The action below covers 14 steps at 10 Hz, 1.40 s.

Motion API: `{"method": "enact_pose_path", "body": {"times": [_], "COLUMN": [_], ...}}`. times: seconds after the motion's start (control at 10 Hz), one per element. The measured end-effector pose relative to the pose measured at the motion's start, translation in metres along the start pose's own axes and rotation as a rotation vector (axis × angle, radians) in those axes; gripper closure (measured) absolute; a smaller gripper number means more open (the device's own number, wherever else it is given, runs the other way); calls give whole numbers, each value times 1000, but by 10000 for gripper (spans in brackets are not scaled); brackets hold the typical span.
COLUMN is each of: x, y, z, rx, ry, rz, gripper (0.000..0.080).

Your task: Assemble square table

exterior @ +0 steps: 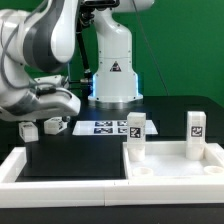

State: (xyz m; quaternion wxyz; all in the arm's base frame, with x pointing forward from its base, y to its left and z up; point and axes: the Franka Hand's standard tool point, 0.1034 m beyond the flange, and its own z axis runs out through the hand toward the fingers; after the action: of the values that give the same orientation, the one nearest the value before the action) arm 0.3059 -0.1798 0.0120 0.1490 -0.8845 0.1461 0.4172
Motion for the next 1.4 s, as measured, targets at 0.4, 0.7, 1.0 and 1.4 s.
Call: {"method": "enact_pose_path", "body": {"times": [0.4,0.7,1.0,1.4], "x": [1,1,0,0], "y": [0,0,0,0], "z": [2,2,2,2], "rx": [2,2,3,3], "ry": [-15,-15,-19,-19], "rz": [17,17,17,17], "gripper": [150,276,511,511]}}
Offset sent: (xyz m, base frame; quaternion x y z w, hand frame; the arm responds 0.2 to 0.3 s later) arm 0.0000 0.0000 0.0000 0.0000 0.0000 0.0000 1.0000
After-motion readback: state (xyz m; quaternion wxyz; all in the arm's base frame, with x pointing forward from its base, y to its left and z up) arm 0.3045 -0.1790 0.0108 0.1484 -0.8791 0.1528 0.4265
